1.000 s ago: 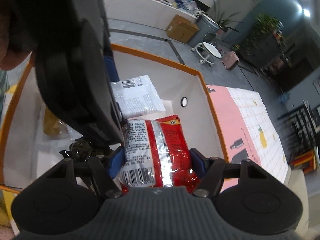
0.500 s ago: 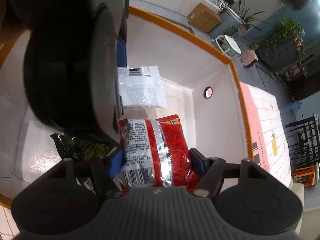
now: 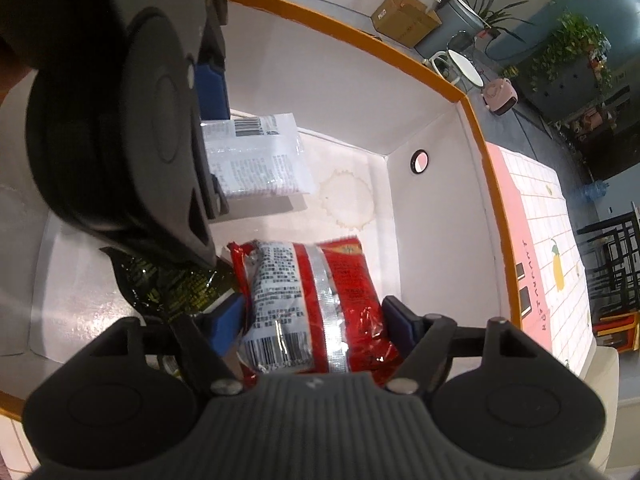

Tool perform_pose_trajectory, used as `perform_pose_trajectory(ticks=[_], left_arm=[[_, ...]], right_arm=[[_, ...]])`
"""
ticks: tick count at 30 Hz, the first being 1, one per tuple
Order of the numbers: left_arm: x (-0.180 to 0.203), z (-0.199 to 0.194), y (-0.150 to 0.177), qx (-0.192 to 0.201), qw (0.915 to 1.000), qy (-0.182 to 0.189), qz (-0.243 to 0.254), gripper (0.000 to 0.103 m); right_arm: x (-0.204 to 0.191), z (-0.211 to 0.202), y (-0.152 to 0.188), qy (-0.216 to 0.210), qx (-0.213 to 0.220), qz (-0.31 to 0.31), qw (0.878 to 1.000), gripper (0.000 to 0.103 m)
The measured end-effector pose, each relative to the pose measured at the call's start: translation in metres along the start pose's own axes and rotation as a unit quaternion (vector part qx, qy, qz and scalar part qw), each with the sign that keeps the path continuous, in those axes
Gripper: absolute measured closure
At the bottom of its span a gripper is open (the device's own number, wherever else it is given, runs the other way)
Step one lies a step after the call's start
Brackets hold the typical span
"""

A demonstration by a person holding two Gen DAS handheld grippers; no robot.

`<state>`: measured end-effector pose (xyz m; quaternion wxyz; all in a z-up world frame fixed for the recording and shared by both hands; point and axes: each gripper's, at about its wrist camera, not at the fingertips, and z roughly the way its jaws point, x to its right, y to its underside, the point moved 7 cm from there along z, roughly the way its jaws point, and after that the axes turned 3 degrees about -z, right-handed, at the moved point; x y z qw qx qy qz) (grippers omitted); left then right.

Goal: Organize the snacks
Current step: 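Lower both packages into the box and open both grippers, then withdraw both open grippers from the box toward the remaining snacks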

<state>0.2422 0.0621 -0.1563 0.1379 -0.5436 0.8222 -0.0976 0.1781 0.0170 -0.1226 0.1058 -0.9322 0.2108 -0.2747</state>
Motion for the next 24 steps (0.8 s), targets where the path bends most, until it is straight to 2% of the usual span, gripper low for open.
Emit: perform_pose_trajectory(ticks=[6, 12, 18, 24], left_arm=[[-0.002, -0.013, -0.007, 0.019, 0.9998, 0.005, -0.008, 0.03], [-0.001, -0.032, -0.007, 0.041, 0.999, 0.004, -0.015, 0.029], [0.0, -0.058, -0.009, 0.079, 0.9963, 0.01, -0.033, 0.028], [0.008, -0.088, -0.012, 0.12, 0.9919, 0.013, -0.038, 0.028]], right_arm=[[0.003, -0.007, -0.003, 0.012, 0.009, -0.004, 1.0, 0.02], [0.007, -0.022, -0.002, 0.026, 0.02, 0.004, 0.999, 0.019], [0.021, -0.048, 0.002, 0.04, 0.05, 0.059, 0.996, 0.017], [0.031, -0.08, 0.017, 0.054, 0.08, 0.124, 0.988, 0.017]])
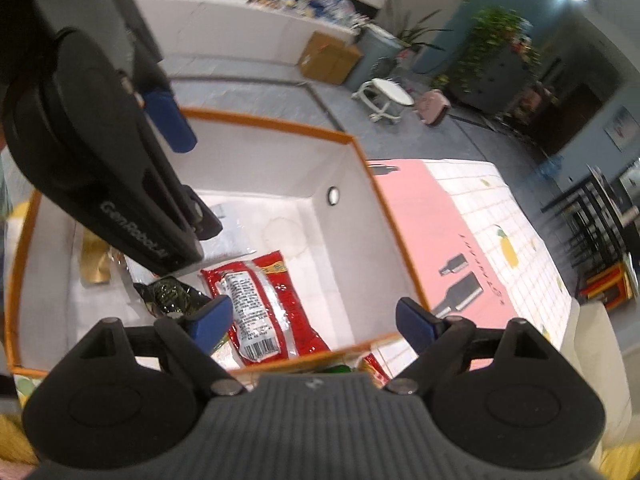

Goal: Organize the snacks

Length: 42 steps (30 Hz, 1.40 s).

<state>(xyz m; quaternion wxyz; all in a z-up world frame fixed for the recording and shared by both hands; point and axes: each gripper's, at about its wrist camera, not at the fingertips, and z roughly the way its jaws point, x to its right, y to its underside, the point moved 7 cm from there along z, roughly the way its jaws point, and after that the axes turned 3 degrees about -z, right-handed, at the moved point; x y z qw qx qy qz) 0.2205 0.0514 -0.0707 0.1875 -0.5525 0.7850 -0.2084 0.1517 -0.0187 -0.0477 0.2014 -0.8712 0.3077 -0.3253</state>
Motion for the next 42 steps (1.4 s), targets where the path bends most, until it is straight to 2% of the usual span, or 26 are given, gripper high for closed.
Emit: perform_pose_trajectory(ticks=[6, 16, 25, 29, 32, 36, 42], left_arm=[[0.021, -0.024, -0.002, 0.04, 0.9992, 0.01, 0.0, 0.028], [0.079, -0.045, 0.011, 0.078, 0.9956, 0.049, 0.018, 0.026], [0.134, -0.03, 0.03, 0.071, 0.992, 0.099, 0.034, 0.026], [0.152, -0.018, 0.038, 0.07, 0.9908, 0.108, 0.042, 0.026], [0.162, -0.008, 0.044, 0.069, 0.9906, 0.111, 0.039, 0.026], [0.168, 0.009, 0.053, 0.058, 0.9913, 0.114, 0.031, 0.026], [0.167, 0.026, 0.061, 0.045, 0.9922, 0.114, 0.02, 0.025]], right_arm=[[0.017, -0.029, 0.024, 0.026, 0.014, 0.072, 0.997, 0.017], [0.025, -0.061, 0.095, 0.042, 0.009, 0.186, 0.982, 0.017], [0.027, -0.066, 0.175, 0.071, -0.026, 0.289, 0.954, 0.018], [0.03, -0.06, 0.205, 0.076, -0.041, 0.337, 0.937, 0.018], [0.031, -0.053, 0.221, 0.083, -0.049, 0.357, 0.929, 0.018], [0.03, -0.042, 0.234, 0.077, -0.061, 0.371, 0.923, 0.018], [0.025, -0.025, 0.239, 0.073, -0.077, 0.36, 0.927, 0.018]])
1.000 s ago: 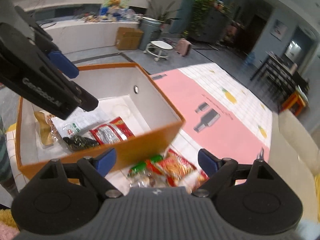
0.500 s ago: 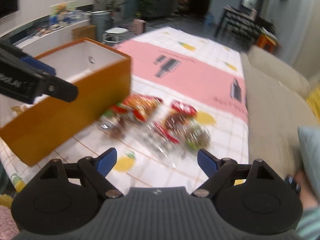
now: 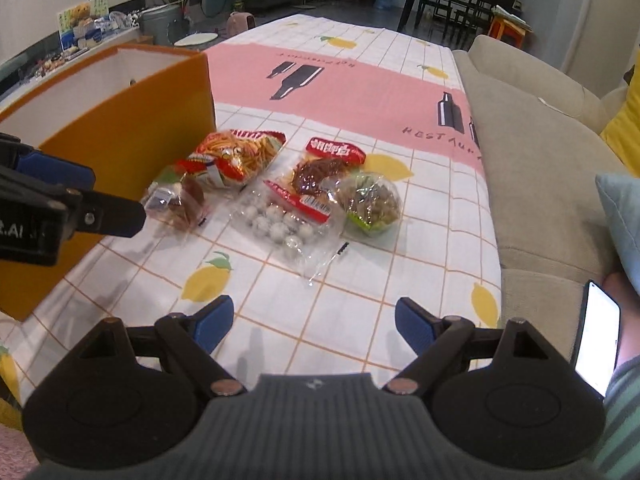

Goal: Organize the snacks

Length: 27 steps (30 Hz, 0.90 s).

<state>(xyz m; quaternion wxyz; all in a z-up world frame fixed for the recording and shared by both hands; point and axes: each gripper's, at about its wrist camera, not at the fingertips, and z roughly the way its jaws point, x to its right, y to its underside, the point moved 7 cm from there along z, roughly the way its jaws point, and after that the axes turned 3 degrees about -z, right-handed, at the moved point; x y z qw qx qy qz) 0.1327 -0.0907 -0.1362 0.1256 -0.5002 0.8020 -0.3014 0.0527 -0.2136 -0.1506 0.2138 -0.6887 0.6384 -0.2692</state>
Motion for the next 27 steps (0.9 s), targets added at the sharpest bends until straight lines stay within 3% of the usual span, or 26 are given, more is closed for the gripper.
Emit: perform_pose_trajectory(ticks=[13, 23, 27], left_arm=[[-0.002, 0.038, -0.013, -0.01, 0.9995, -0.027, -0.01, 0.026], [0.002, 0.064, -0.019, -0.013, 0.9962, -0.086, 0.003, 0.026], [0.001, 0.069, -0.019, -0.018, 0.9956, -0.092, 0.006, 0.029]], right_arm=[[-0.004, 0.029, -0.015, 0.002, 0.008, -0.021, 1.0, 0.023], [-0.007, 0.063, -0.028, -0.009, 0.017, -0.02, 1.0, 0.024], [-0.009, 0.072, -0.027, -0.013, 0.005, -0.024, 1.0, 0.039]])
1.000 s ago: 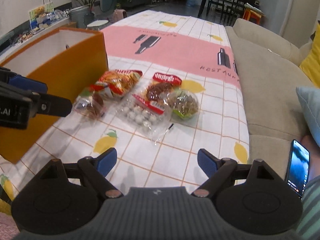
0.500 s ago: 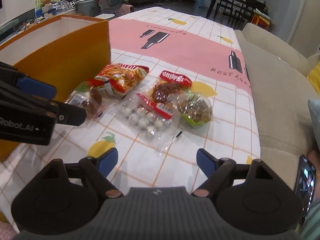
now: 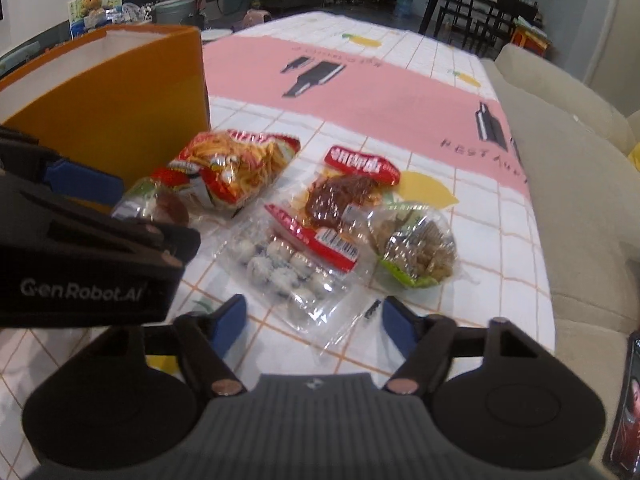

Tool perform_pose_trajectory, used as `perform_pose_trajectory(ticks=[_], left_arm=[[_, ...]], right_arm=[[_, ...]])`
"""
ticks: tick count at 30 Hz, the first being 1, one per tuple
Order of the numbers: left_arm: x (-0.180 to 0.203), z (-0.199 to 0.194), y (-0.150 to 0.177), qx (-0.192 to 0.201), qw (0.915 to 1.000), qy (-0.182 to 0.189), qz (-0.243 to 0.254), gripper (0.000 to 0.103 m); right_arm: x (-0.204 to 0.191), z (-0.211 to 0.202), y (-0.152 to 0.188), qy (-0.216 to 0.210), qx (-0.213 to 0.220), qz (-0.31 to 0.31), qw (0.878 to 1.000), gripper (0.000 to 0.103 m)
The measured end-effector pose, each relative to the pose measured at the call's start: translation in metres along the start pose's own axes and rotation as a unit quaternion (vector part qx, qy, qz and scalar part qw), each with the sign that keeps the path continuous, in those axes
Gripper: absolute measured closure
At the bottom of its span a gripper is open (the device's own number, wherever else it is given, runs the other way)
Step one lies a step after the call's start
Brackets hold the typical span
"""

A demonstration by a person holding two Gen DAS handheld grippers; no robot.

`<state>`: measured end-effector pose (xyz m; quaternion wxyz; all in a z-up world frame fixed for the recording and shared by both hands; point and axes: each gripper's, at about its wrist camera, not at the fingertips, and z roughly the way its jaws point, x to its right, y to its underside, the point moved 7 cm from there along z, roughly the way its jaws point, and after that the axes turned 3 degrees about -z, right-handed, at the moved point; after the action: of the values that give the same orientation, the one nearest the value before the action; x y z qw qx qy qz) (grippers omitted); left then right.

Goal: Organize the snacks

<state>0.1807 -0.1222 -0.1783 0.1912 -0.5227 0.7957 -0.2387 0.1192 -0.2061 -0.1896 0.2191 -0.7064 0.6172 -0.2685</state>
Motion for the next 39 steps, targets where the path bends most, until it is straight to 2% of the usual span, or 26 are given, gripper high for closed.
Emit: perform_pose_trajectory(ticks=[1, 4, 6, 9, 11, 17, 26, 30, 34, 37, 39], left_arm=[[-0.001, 0.001, 0.001, -0.002, 1.0, -0.002, 0.0, 0.037], [-0.005, 0.003, 0.005, -0.007, 0.9999, 0.005, -0.008, 0.045], [-0.006, 0.003, 0.005, -0.007, 0.9998, 0.009, -0.013, 0.046], [-0.007, 0.0, 0.008, -0.009, 0.9998, 0.015, -0.011, 0.05], [-0.007, -0.004, 0.012, -0.012, 0.9996, 0.025, -0.011, 0.054], [-0.005, -0.016, 0.028, -0.023, 0.9984, 0.05, -0.007, 0.055], [-0.01, -0.038, 0.053, -0.051, 0.9947, 0.088, -0.02, 0.055], [-0.009, -0.046, 0.066, -0.058, 0.9927, 0.105, -0.011, 0.055], [-0.01, -0.052, 0.076, -0.062, 0.9908, 0.12, -0.008, 0.052], [-0.013, -0.055, 0.079, -0.059, 0.9916, 0.115, -0.007, 0.045], [-0.016, -0.058, 0.078, -0.053, 0.9921, 0.114, -0.009, 0.038]], right_arm=[[0.0, 0.001, 0.002, -0.002, -0.001, 0.003, 1.0, 0.04], [0.002, -0.002, 0.003, -0.004, 0.002, 0.012, 1.0, 0.054], [0.001, -0.004, 0.004, -0.013, 0.001, 0.019, 1.0, 0.076], [-0.002, -0.007, 0.007, -0.005, 0.0, 0.012, 1.0, 0.1], [-0.005, -0.01, 0.009, -0.005, -0.002, 0.011, 1.0, 0.102], [-0.017, -0.023, 0.02, -0.015, -0.02, 0.018, 1.0, 0.103], [-0.023, -0.055, 0.052, -0.018, -0.084, 0.046, 0.995, 0.103], [-0.026, -0.068, 0.066, -0.035, -0.109, 0.07, 0.991, 0.103], [-0.034, -0.079, 0.076, -0.037, -0.12, 0.066, 0.99, 0.101], [-0.04, -0.085, 0.079, -0.042, -0.118, 0.045, 0.991, 0.094], [-0.046, -0.091, 0.078, -0.043, -0.107, 0.016, 0.993, 0.07]])
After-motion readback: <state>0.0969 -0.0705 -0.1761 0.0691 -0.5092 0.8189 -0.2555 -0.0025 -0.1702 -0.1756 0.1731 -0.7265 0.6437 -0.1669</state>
